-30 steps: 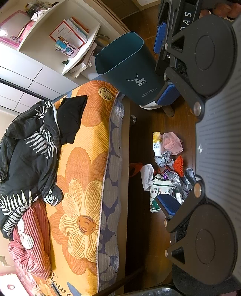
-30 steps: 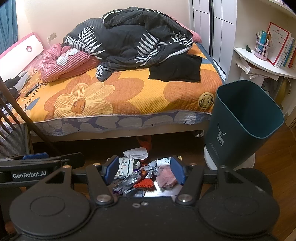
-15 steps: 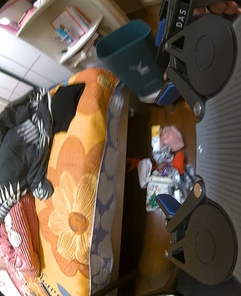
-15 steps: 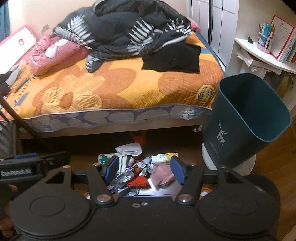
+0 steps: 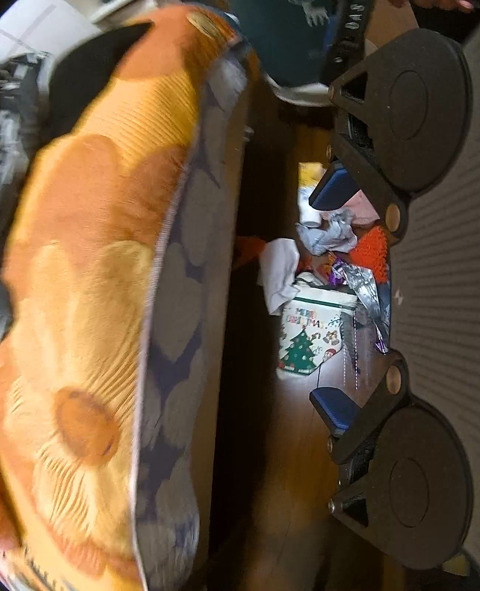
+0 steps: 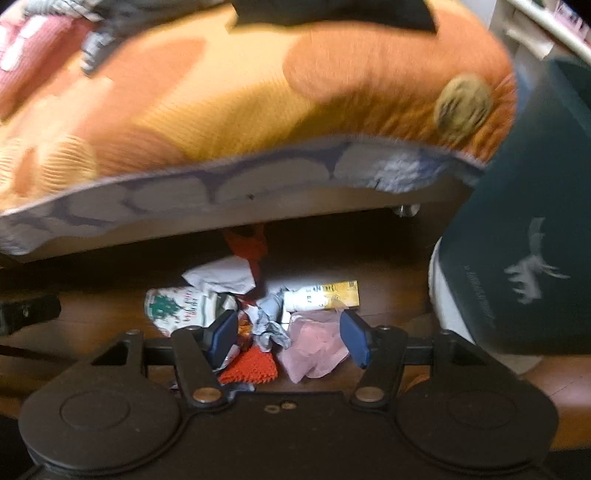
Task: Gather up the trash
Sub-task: 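Lower both tools to the trash pile, right onto pink mesh, left onto purple wrapper, then close the right gripper on the pink mesh while the left grips the purple wrapper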
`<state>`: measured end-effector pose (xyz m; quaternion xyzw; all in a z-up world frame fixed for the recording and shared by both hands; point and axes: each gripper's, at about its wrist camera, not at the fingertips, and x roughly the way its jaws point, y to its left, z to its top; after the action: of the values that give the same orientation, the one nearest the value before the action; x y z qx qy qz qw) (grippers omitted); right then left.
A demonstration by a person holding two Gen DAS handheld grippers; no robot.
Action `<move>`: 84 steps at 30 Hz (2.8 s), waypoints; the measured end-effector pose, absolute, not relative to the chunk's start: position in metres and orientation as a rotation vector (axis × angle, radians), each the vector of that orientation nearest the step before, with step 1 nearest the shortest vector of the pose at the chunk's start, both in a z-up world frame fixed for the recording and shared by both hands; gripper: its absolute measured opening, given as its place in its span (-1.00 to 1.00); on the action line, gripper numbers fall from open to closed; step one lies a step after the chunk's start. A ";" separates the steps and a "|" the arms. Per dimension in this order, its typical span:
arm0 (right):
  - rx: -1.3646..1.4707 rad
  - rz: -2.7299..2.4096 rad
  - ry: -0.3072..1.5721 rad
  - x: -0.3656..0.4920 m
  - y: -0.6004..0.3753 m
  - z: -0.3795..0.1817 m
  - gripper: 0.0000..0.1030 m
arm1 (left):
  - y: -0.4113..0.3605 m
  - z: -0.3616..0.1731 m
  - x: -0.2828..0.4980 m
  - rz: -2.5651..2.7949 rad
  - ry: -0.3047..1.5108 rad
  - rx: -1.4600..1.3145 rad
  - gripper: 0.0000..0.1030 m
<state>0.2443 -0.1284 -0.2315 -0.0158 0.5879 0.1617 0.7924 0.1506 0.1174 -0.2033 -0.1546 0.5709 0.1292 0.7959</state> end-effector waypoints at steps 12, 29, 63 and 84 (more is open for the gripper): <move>0.066 0.143 1.533 0.308 -0.130 -0.395 0.19 | 0.079 -0.356 0.206 0.068 1.490 -0.068 0.98; 0.115 0.118 1.724 0.312 -0.116 -0.503 0.19 | 0.063 -0.473 0.212 -0.024 1.667 -0.064 0.68; -0.065 0.222 1.618 0.306 -0.107 -0.433 -0.96 | 0.086 -0.447 0.215 0.029 1.670 -0.379 -0.91; -0.138 0.478 1.110 0.223 -0.150 -0.171 -0.97 | 0.060 -0.214 0.162 0.049 1.261 -0.335 -0.91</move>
<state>0.2230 -0.1499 -0.1715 -0.0649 0.5213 0.2246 0.8207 0.1621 0.0597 -0.2138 -0.1558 0.5866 0.0227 0.7944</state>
